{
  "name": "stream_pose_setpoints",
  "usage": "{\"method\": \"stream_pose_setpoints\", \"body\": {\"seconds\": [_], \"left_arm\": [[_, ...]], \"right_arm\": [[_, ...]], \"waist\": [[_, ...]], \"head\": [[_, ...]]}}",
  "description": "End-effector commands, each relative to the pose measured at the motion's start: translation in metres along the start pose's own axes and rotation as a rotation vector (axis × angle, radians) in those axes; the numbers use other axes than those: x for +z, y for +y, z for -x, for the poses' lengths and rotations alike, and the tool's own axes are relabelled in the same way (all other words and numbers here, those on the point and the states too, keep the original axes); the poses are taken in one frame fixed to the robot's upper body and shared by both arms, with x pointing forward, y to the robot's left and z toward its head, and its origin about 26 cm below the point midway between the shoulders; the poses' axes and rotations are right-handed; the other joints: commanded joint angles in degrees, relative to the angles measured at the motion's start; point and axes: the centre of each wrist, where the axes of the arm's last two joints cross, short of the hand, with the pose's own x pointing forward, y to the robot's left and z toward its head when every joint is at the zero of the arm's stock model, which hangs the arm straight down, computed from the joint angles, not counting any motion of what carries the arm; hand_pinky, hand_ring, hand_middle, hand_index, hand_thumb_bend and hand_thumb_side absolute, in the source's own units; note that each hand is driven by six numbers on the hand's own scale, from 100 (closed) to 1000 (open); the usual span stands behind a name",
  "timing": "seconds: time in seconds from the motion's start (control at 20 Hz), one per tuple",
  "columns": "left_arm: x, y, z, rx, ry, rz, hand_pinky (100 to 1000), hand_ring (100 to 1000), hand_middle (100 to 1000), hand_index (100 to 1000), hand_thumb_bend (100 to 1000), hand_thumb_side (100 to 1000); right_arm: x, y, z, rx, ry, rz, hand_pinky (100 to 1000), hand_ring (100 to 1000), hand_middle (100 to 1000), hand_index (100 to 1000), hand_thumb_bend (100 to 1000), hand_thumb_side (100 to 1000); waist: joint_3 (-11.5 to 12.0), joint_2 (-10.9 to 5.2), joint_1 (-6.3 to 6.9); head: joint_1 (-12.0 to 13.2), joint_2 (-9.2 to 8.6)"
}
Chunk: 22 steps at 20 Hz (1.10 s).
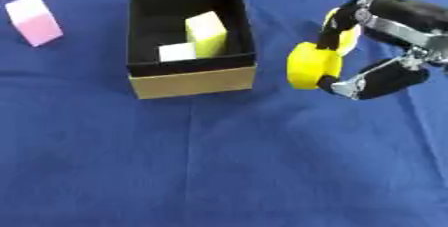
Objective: Pick up objects on the table and place them in the box.
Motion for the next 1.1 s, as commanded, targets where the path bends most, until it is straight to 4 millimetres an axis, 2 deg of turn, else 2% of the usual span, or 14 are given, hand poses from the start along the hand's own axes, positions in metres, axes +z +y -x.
{"method": "stream_pose_setpoints", "body": {"seconds": [0.05, 0.35, 0.55, 0.85, 1.0, 1.1], "left_arm": [[-0.006, 0.003, -0.008, -0.015, -0.039, 0.021, 773, 566, 521, 809, 176, 647], [-0.008, 0.002, -0.009, -0.013, -0.048, 0.049, 773, 566, 522, 808, 177, 645], [-0.012, -0.002, -0.01, -0.001, -0.059, 0.07, 773, 566, 522, 809, 177, 645], [-0.017, -0.008, -0.013, 0.023, -0.08, 0.097, 773, 565, 522, 809, 175, 646], [-0.017, -0.008, -0.013, 0.027, -0.081, 0.1, 773, 565, 522, 809, 175, 646], [-0.017, -0.008, -0.013, 0.029, -0.079, 0.096, 773, 564, 521, 809, 174, 649]], "right_arm": [[0.001, -0.03, -0.009, 0.064, -0.008, 0.077, 791, 716, 512, 619, 398, 141], [-0.013, -0.059, -0.032, 0.073, -0.046, 0.163, 789, 713, 506, 616, 383, 106], [-0.031, -0.068, -0.037, 0.064, -0.065, 0.182, 787, 712, 506, 618, 371, 100], [-0.057, -0.071, -0.024, 0.054, -0.021, 0.223, 785, 713, 511, 623, 363, 100], [-0.066, -0.068, -0.014, 0.058, 0.007, 0.225, 785, 714, 512, 624, 362, 100], [-0.072, -0.061, -0.009, 0.061, 0.025, 0.203, 791, 732, 537, 651, 404, 100]], "waist": [[0.29, -1.38, -0.17], [2.72, -1.65, -0.98], [5.26, -1.41, -1.99], [9.41, -0.44, -3.48], [10.22, -0.14, -3.75], [10.67, 0.19, -3.84]], "head": [[-0.45, -0.78], [-1.93, -0.83], [-3.4, -1.29], [-6.72, -2.57], [-7.49, -2.85], [-7.78, -3.0]]}}
